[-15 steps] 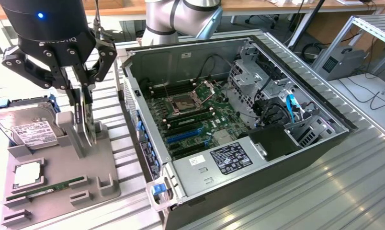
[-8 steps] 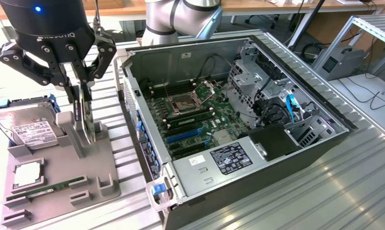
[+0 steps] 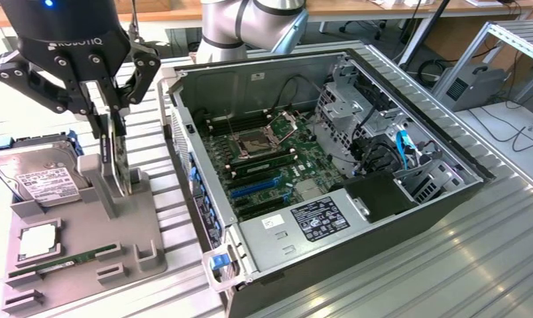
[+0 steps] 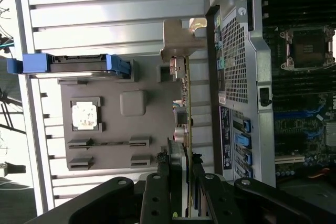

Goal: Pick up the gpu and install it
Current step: 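Pick up the gpu and move the gpu toward the slot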

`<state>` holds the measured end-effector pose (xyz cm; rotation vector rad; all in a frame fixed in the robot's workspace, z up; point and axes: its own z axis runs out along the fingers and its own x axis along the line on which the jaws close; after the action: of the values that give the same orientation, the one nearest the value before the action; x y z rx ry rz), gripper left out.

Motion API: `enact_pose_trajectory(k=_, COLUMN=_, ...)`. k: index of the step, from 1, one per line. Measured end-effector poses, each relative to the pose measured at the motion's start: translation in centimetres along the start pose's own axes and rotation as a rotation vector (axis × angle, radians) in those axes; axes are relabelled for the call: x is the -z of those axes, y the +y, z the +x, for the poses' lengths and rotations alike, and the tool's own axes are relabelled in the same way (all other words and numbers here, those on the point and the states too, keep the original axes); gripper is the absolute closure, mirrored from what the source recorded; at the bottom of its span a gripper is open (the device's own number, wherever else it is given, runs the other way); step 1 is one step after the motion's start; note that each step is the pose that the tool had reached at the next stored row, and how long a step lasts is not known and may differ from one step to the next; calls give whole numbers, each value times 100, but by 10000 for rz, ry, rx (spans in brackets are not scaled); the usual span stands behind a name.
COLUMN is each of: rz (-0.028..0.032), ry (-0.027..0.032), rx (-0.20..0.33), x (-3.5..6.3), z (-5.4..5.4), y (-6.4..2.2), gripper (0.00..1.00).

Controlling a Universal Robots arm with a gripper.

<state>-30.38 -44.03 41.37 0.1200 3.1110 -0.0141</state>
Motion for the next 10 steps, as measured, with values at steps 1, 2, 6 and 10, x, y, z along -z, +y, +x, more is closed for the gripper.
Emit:
enact_pose_trajectory(k=1, rz=0, ry=0, rx=0, x=11, z=0, y=0, gripper=73)
enact_pose_trajectory(k=2, rz=-1, ry=0, rx=0, x=20, z=0, y=0, gripper=73)
enact_pose_trajectory(k=6, rz=0, ry=0, rx=0, x=42, z=-1, y=0, gripper=73)
enact_pose_trajectory(k=10, rz=0, ry=0, rx=0, x=62, z=-2, y=0, gripper=73)
